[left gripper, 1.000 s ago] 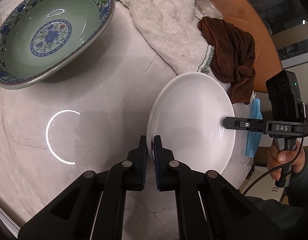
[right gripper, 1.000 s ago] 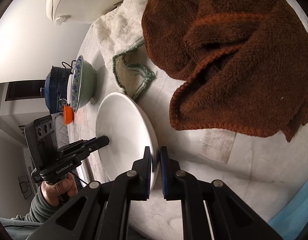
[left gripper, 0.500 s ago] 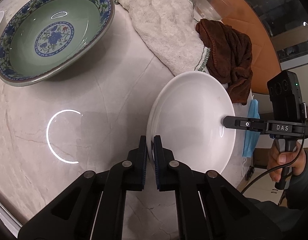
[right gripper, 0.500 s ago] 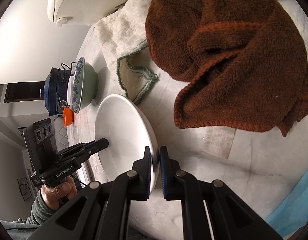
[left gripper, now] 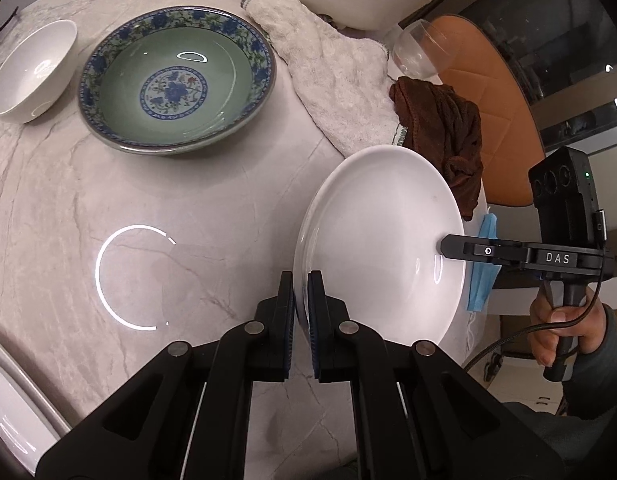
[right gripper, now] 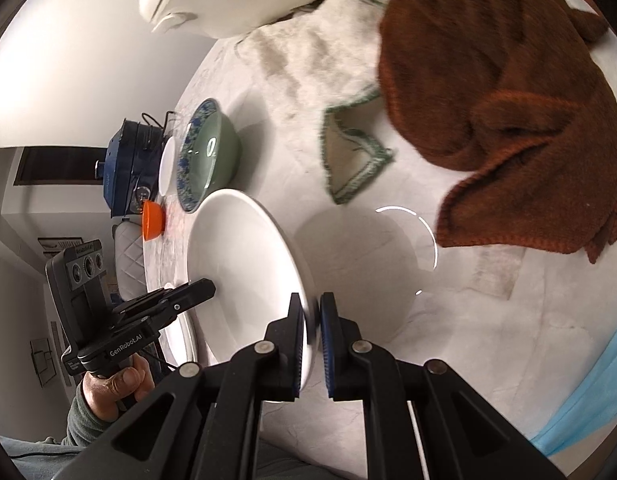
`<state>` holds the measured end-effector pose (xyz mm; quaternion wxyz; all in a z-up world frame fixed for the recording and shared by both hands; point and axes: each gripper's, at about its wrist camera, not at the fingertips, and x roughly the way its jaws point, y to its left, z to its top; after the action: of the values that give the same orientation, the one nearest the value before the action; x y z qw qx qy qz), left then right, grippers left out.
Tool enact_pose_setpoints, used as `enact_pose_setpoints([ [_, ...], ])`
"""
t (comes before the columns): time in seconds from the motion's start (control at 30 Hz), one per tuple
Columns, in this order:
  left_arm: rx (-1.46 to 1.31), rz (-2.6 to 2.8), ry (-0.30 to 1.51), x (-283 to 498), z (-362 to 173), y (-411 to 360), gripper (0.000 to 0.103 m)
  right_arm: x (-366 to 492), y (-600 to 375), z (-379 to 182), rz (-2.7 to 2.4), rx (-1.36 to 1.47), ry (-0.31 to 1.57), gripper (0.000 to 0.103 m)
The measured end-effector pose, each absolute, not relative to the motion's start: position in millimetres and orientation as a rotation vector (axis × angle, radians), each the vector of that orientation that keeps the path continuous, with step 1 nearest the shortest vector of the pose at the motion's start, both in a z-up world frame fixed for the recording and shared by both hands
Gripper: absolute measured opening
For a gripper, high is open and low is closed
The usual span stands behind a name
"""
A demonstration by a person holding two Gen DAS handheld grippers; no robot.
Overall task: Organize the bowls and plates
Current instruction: 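Lift the deep white plate with both grippers and carry it over the plate stack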
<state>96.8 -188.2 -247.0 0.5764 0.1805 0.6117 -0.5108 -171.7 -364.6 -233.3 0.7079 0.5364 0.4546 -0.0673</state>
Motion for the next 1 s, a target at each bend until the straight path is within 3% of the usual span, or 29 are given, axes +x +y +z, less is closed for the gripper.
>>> enact_pose_setpoints([
  [0.3,0.285,-1.117,1.392,135,-207,-109,0.005,-120,-323,-201,-0.047,1.114,1.027,0.011],
  [0.63,0.132,-0.973,1.343,199,-170,31,0.005,-21,-238,-174,0.120,0.998,1.072,0.011],
  [1.0,0.034,-0.829,1.325,262,-164,168,0.005,70,-133,-162,0.270,0.894,1.136,0.011],
])
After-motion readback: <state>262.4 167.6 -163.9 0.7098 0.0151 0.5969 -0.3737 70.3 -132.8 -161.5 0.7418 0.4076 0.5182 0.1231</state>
